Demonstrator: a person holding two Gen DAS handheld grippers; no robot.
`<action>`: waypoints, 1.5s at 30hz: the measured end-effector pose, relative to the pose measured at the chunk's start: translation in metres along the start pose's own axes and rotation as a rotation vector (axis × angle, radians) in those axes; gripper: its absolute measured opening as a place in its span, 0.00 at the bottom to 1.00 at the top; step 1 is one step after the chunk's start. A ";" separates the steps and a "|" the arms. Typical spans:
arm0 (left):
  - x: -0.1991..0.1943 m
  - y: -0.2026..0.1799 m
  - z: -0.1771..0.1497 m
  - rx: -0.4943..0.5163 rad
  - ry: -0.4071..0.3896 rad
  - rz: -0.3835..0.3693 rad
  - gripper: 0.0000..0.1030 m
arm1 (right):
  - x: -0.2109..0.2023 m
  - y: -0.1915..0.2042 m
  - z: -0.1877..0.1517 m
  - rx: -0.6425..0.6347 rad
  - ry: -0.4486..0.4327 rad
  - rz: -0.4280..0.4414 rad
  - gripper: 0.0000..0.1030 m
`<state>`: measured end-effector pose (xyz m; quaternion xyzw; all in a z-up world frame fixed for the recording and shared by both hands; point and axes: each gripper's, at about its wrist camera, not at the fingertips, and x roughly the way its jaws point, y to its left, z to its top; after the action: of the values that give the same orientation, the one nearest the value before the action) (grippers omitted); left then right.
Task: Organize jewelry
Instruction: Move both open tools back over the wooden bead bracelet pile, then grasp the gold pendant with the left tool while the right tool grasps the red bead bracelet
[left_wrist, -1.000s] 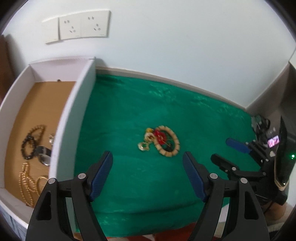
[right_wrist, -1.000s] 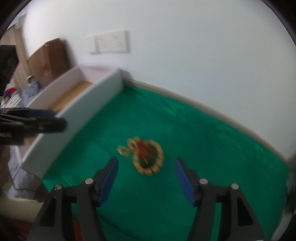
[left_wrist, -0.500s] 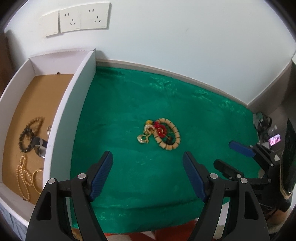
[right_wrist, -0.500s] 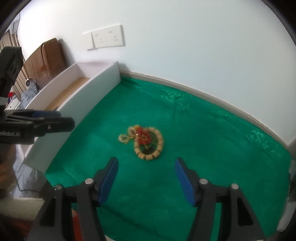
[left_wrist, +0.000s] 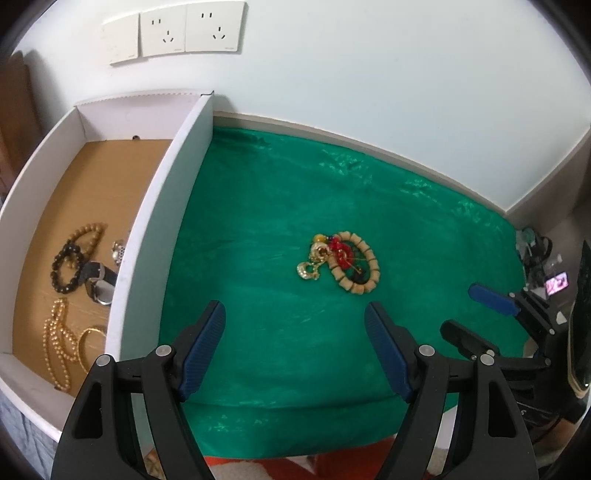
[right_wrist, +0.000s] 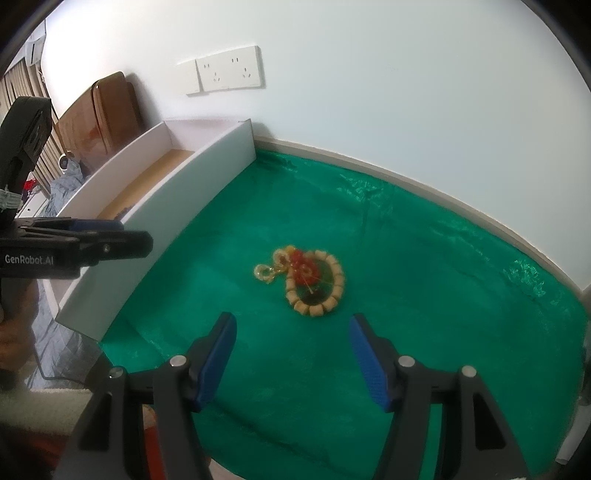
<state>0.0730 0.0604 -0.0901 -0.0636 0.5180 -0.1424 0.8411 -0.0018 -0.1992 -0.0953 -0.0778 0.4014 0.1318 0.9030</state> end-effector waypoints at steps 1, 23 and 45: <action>0.001 0.000 0.000 0.001 0.003 0.001 0.77 | 0.001 0.000 0.000 0.001 0.002 0.001 0.63; 0.024 0.012 0.008 -0.027 0.033 0.018 0.77 | 0.002 -0.050 -0.002 0.102 0.024 -0.042 0.63; 0.167 -0.032 0.043 0.305 0.172 -0.134 0.51 | 0.023 -0.079 -0.013 0.222 0.088 0.014 0.63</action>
<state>0.1769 -0.0225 -0.2048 0.0426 0.5551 -0.2799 0.7821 0.0276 -0.2734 -0.1188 0.0199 0.4533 0.0895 0.8867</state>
